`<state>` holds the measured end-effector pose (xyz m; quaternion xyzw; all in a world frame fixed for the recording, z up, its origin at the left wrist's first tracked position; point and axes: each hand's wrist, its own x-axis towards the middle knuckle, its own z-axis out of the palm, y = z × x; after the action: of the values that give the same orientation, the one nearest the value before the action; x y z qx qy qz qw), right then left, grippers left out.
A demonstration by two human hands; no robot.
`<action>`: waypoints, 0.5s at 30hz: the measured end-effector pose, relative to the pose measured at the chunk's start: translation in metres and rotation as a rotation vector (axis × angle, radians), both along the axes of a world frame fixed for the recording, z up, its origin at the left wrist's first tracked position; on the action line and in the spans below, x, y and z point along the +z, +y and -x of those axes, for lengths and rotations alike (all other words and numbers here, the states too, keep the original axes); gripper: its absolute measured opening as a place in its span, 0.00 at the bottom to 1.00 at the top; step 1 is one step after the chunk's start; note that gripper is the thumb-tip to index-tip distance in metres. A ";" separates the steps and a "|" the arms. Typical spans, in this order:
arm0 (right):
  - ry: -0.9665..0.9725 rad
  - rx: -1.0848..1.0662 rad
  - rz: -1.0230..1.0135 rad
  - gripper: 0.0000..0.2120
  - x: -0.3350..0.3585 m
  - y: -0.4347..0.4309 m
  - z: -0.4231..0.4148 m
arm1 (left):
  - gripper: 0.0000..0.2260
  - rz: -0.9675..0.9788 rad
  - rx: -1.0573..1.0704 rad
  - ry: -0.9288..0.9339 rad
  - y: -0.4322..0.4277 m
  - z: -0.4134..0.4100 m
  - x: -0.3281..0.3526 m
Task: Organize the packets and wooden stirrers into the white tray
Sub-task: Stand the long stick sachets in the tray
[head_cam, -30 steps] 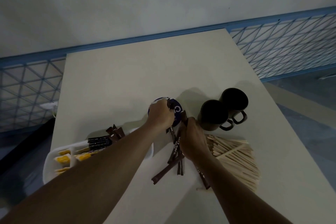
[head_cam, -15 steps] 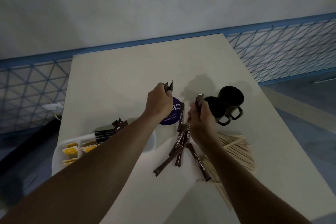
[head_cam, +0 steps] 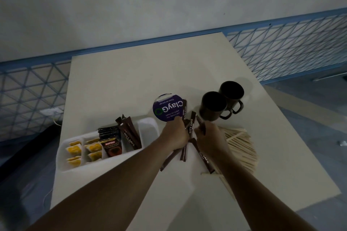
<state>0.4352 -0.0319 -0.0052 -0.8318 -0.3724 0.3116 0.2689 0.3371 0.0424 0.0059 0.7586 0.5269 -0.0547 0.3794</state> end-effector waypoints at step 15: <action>-0.175 0.104 0.267 0.06 -0.026 -0.019 0.014 | 0.14 -0.102 -0.003 0.205 -0.047 0.019 -0.025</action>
<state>0.4208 -0.0511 -0.0311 -0.8638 -0.3921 0.2982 0.1061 0.3180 -0.0044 -0.0187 0.7681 0.5639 -0.1056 0.2844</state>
